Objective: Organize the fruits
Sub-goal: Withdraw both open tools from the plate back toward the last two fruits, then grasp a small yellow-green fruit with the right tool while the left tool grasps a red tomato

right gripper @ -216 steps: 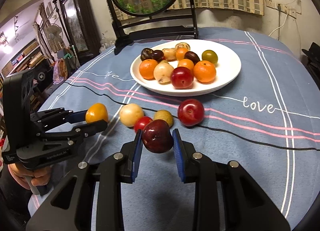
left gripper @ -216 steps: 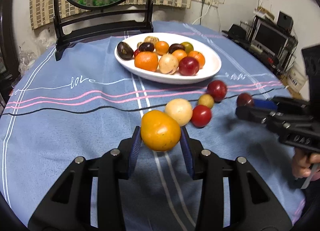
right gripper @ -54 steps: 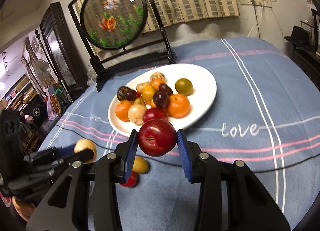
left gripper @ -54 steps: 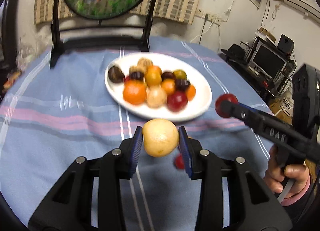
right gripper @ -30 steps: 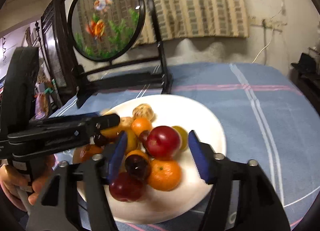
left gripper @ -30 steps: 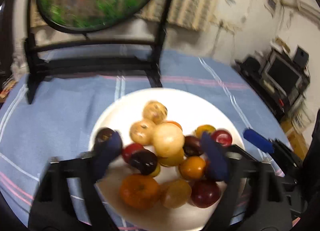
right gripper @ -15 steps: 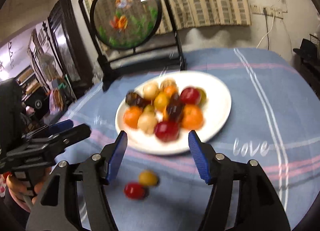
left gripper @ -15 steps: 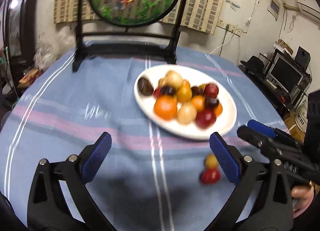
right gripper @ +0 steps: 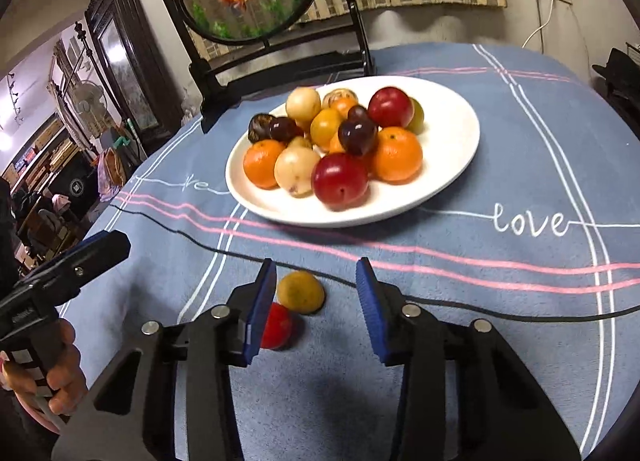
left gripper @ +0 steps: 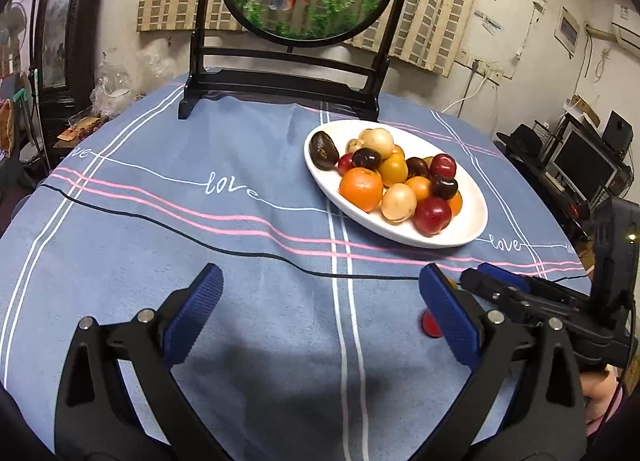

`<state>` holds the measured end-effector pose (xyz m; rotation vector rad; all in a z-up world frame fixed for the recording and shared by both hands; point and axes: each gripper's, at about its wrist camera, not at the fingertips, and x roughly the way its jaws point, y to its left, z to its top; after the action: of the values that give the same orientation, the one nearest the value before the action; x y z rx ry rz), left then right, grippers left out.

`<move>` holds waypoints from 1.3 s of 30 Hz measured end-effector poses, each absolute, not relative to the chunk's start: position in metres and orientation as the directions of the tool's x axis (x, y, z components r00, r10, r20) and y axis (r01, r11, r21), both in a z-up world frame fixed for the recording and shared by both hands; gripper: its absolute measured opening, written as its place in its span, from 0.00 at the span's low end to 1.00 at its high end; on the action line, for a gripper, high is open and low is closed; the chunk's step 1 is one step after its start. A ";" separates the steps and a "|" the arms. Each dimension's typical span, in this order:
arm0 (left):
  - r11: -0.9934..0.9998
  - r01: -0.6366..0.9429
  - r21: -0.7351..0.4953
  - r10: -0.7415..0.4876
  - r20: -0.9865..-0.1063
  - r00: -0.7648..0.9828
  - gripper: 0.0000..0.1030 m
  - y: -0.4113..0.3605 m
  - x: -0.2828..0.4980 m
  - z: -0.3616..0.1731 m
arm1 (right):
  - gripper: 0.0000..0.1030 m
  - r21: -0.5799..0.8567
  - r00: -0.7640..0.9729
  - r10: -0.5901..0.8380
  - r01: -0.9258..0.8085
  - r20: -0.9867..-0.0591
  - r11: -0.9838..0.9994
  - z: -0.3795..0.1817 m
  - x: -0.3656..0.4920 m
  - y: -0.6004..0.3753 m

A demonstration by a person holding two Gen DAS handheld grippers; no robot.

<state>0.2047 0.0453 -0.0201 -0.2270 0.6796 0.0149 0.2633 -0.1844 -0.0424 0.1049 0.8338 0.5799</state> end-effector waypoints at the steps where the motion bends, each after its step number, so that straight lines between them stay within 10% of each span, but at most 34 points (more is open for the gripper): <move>1: 0.976 -0.085 -0.200 -0.060 -0.624 0.779 0.97 0.044 0.205 -0.020 | 0.41 0.320 0.518 0.534 -0.448 -0.668 0.835 -0.043 0.263 -0.184; 39: 0.980 -0.085 -0.180 -0.046 -0.617 0.786 0.97 0.041 0.205 -0.018 | 0.28 0.487 0.420 0.602 -0.355 -0.679 0.798 -0.065 0.279 -0.185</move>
<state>0.2054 0.0411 -0.0180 -0.2034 0.6682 0.0213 0.2792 -0.1852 -0.0645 0.2866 0.9649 0.6098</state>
